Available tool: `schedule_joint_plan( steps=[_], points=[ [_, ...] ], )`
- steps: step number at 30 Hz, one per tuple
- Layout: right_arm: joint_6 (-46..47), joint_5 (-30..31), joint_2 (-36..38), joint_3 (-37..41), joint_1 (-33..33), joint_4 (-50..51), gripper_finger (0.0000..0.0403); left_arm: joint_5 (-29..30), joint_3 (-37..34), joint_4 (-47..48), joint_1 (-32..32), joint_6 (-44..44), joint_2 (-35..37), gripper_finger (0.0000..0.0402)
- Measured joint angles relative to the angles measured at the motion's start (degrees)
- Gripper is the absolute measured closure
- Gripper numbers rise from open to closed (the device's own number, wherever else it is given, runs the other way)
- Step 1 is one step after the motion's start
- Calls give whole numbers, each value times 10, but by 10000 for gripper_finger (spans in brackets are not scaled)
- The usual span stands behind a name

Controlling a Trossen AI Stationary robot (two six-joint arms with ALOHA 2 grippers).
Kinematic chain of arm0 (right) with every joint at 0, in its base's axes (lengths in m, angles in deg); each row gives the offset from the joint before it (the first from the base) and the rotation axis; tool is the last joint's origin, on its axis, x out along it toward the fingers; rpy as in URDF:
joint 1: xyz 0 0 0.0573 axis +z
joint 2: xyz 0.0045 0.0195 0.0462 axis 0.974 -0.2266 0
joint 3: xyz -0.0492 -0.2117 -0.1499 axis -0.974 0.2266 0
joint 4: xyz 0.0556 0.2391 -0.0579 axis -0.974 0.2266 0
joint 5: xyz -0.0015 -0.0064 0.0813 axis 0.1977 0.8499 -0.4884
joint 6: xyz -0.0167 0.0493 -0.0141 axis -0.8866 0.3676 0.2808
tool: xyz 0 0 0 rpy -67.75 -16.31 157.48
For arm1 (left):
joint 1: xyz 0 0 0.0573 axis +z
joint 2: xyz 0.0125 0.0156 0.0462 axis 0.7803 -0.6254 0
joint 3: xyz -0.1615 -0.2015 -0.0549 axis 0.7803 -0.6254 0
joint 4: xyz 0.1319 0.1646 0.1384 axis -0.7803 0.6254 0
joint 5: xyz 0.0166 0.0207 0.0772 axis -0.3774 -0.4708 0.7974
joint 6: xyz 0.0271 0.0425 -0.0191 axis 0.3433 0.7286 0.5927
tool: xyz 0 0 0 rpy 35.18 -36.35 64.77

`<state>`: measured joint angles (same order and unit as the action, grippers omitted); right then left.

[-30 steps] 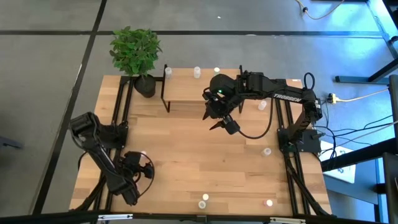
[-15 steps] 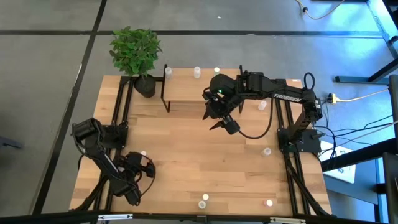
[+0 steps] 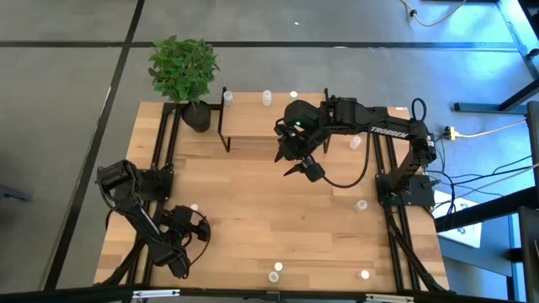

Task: Pick and place medicine bottles onto shelf by color
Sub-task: Put the top left pink pill bottle on the shelf

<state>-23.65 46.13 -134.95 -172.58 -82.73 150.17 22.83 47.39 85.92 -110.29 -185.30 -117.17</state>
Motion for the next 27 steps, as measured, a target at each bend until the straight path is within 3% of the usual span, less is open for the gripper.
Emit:
schedule_joint_plan(
  steps=[27],
  points=[
    [0,0,0,0,0,0,167,-1,0,-14,0,22,0,63]
  ],
)
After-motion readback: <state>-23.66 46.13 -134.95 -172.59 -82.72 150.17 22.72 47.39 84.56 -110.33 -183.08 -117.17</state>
